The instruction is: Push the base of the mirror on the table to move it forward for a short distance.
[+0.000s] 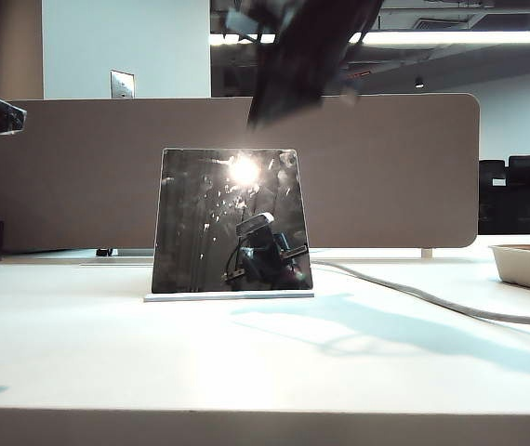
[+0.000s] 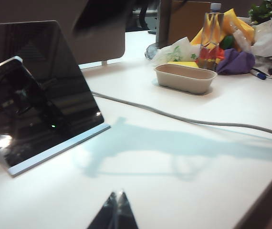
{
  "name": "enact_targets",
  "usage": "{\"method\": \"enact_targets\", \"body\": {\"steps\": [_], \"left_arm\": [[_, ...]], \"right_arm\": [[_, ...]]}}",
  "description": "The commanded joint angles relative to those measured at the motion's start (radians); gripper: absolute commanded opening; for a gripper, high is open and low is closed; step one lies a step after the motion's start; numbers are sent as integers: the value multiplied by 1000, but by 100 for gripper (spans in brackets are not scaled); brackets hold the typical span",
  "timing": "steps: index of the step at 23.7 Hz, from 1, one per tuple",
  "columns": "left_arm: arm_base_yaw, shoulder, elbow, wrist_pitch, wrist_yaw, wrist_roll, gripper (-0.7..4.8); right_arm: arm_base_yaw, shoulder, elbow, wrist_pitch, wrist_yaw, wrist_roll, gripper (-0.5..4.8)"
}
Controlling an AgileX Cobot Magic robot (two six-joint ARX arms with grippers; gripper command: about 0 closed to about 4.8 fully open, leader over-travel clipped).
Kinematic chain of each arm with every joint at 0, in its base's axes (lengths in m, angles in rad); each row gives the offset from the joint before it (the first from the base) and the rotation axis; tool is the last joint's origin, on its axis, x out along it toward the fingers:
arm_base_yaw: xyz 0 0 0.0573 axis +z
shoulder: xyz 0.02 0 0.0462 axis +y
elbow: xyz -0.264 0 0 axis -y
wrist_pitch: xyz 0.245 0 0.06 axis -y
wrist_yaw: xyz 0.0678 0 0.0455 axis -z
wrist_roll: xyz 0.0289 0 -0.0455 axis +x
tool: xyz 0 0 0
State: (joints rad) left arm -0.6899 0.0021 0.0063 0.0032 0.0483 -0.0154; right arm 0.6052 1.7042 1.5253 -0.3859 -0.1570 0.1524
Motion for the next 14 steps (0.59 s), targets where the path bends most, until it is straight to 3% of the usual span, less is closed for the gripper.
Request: {"method": "enact_targets", "body": {"steps": [1, 7, 14], "left_arm": [[88, 0, 1, 11, 1, 4, -1], [335, 1, 1, 11, -1, 4, -1], [526, 1, 1, 11, -3, 4, -1]], "right_arm": [[2, -135, 4, -46, 22, 5, -6], [2, -375, 1, -167, 126, 4, -6], [2, -660, -88, -202, 220, 28, -6]]}}
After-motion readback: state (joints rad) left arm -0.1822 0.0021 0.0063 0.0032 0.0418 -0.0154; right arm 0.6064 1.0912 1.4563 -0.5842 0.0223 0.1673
